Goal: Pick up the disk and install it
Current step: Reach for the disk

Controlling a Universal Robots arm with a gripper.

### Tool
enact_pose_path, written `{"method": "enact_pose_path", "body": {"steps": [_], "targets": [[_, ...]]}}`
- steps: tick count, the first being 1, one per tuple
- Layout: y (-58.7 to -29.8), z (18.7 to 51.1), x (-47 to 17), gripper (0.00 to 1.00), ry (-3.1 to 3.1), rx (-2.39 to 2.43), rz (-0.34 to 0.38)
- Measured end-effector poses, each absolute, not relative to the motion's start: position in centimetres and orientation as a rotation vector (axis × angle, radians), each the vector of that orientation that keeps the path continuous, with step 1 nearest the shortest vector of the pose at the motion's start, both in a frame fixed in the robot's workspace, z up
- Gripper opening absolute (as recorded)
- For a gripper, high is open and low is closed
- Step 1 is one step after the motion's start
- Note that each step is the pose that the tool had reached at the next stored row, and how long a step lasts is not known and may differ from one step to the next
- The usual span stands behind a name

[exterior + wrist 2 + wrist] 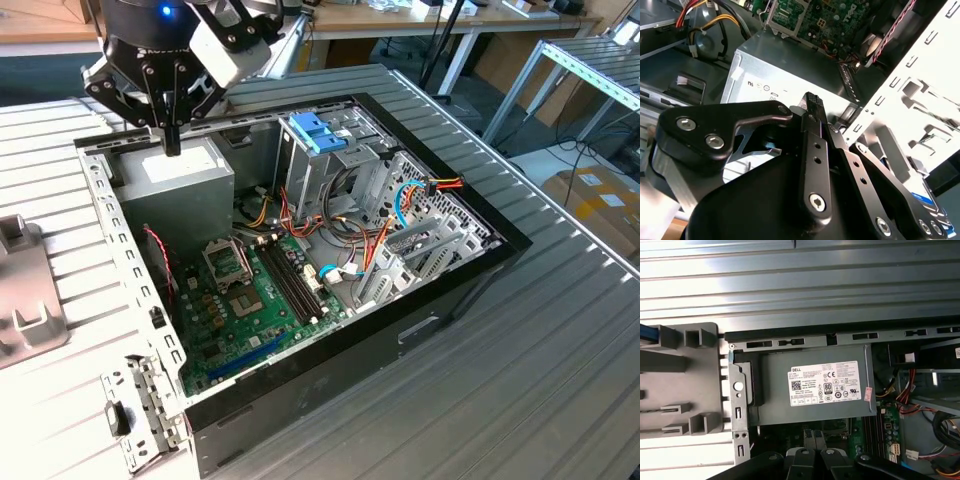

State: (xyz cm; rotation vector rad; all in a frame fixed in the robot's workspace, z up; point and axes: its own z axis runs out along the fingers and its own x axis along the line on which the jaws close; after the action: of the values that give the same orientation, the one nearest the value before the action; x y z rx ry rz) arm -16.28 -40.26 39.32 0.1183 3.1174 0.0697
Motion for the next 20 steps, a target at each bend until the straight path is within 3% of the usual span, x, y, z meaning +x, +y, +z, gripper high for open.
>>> {"method": "enact_pose_path", "body": {"steps": [20], "targets": [[-40.3,39.3,-17.6,0.11,3.117,0.118,0.07]]}}
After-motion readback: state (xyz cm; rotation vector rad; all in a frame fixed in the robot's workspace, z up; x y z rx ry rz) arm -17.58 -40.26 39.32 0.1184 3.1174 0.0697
